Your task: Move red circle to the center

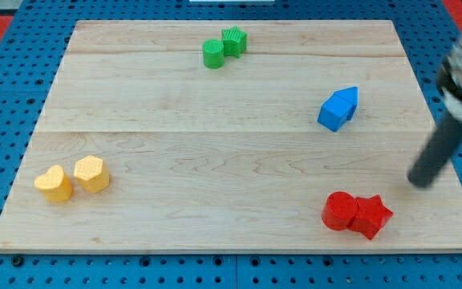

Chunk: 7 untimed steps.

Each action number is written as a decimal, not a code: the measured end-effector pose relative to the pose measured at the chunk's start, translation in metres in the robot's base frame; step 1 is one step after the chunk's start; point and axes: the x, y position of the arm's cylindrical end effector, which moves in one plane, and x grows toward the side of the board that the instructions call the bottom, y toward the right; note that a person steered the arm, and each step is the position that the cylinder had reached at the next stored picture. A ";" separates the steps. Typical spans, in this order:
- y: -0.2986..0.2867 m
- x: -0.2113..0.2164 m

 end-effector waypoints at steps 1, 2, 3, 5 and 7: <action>-0.014 0.048; -0.093 0.045; -0.172 0.025; -0.125 0.034; -0.121 -0.005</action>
